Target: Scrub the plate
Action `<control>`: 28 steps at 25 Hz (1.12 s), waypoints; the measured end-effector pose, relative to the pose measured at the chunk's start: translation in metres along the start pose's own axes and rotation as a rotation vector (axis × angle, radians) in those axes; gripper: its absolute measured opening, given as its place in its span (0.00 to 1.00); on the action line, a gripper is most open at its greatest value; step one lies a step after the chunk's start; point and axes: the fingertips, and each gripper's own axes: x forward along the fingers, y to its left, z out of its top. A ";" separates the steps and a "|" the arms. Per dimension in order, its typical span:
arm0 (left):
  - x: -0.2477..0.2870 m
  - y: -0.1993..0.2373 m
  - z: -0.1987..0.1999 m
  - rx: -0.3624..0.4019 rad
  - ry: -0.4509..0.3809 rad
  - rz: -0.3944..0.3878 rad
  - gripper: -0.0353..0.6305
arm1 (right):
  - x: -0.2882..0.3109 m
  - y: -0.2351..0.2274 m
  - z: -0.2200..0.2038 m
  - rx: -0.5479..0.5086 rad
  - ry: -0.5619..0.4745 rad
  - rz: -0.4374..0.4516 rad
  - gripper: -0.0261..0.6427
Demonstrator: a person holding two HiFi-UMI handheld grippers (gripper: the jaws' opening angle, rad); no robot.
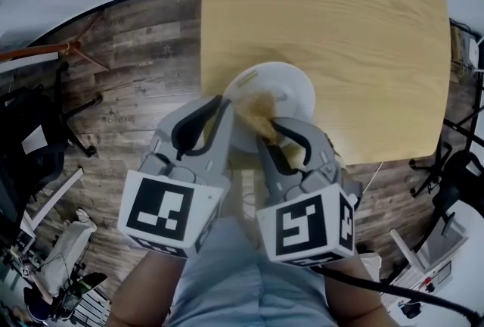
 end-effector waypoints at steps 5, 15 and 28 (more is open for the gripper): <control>-0.002 0.003 0.002 0.015 -0.012 0.002 0.15 | -0.006 0.001 -0.023 0.016 0.048 -0.004 0.14; -0.003 -0.002 0.001 0.029 -0.006 -0.002 0.15 | -0.017 -0.040 -0.041 0.076 0.066 -0.108 0.14; 0.004 -0.006 0.001 0.011 -0.001 -0.014 0.15 | -0.006 -0.022 -0.001 0.007 0.015 -0.046 0.14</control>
